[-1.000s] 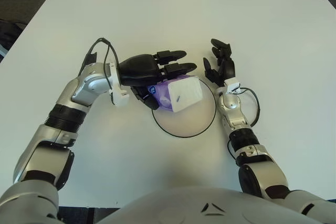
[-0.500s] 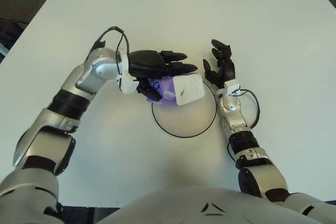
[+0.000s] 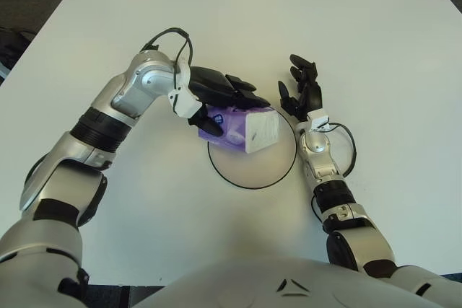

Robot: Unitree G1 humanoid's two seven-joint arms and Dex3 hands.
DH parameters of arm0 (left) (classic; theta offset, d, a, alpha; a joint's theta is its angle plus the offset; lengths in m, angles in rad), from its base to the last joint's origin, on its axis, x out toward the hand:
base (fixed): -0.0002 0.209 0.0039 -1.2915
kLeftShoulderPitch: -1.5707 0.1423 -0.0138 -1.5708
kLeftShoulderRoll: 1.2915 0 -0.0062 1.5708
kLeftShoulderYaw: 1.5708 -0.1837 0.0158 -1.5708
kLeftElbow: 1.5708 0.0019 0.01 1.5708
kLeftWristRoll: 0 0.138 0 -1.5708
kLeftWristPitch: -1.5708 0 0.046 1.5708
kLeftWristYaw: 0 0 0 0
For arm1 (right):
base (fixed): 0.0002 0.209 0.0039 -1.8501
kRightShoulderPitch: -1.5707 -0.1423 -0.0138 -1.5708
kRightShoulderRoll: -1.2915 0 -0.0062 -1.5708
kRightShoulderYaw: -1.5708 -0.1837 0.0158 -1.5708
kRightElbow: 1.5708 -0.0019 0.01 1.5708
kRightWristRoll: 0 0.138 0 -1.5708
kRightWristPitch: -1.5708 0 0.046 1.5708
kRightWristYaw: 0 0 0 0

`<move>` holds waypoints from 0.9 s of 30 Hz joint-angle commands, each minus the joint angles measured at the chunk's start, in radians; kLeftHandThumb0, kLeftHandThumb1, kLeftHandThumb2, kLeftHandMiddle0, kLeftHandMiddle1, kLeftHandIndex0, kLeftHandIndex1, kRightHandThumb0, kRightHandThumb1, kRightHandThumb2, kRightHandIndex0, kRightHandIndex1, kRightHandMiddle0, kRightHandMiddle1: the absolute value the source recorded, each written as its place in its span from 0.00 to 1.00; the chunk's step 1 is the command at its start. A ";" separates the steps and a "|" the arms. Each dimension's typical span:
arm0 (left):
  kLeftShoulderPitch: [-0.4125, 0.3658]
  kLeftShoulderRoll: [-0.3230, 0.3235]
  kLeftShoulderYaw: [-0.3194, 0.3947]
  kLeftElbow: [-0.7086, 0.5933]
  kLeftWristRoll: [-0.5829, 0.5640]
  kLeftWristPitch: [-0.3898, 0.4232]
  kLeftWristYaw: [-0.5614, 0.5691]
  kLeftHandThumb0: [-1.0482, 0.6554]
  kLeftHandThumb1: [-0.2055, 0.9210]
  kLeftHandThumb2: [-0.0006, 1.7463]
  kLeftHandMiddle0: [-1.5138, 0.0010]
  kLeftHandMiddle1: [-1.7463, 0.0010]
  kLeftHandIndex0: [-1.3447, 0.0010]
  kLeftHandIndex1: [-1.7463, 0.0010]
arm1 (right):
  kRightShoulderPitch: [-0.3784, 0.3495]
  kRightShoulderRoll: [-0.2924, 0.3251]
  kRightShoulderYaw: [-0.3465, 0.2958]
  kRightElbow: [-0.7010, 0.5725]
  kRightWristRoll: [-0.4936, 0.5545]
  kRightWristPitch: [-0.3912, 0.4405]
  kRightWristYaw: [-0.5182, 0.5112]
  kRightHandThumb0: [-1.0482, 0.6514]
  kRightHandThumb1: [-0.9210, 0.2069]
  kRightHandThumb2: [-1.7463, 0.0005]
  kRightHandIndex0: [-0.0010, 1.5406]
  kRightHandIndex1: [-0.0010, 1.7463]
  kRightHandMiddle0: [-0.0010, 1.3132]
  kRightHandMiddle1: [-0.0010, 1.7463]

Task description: Put the tissue paper into the plate.

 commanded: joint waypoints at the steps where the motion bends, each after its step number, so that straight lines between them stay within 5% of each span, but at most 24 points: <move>1: -0.013 0.014 -0.028 -0.043 0.021 0.030 -0.051 0.00 1.00 0.47 1.00 1.00 1.00 1.00 | 0.127 0.018 0.008 0.083 0.000 0.084 0.004 0.24 0.00 0.70 0.09 0.32 0.00 0.44; 27: -0.094 0.027 -0.049 -0.105 0.036 0.025 -0.169 0.00 1.00 0.51 1.00 1.00 1.00 1.00 | 0.081 0.052 -0.002 0.161 0.016 0.079 0.002 0.24 0.00 0.72 0.10 0.31 0.00 0.46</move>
